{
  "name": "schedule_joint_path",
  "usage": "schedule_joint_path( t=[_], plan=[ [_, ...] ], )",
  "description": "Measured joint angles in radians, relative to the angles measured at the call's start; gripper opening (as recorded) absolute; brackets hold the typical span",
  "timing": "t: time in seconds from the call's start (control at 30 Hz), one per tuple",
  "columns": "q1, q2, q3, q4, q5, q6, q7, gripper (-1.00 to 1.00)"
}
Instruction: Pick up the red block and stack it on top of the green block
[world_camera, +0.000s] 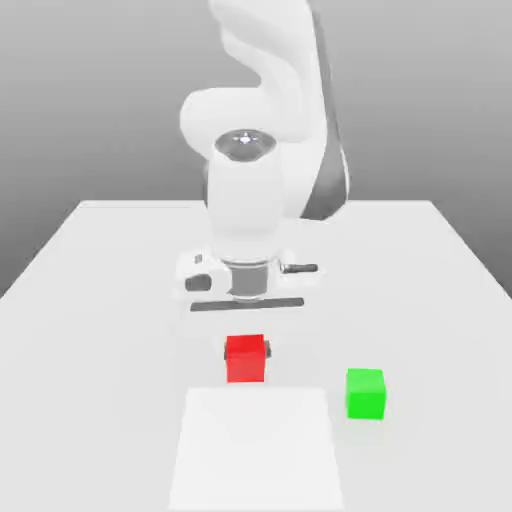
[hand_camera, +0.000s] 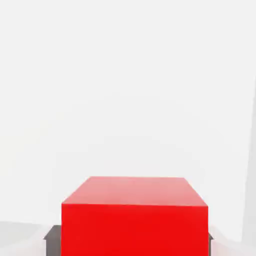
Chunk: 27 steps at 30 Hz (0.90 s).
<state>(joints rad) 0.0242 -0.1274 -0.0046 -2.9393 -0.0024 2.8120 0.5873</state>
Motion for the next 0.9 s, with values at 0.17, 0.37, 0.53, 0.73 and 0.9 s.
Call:
schedule_joint_path(
  t=[0.17, 0.37, 0.53, 0.73, 0.9],
  plan=[
    [0.092, -0.02, 0.03, 0.023, 0.012, -0.042, -0.172, -1.0],
    [0.206, -0.038, 0.065, 0.051, 0.027, -0.089, -0.383, -1.0],
    [0.299, -0.053, 0.093, 0.075, 0.039, -0.128, -0.558, -1.0],
    [0.327, 0.089, 0.105, 0.09, 0.019, -0.002, -0.608, -1.0],
    [0.334, 0.184, 0.089, 0.094, -0.017, 0.088, -0.583, 1.0]
  ],
)
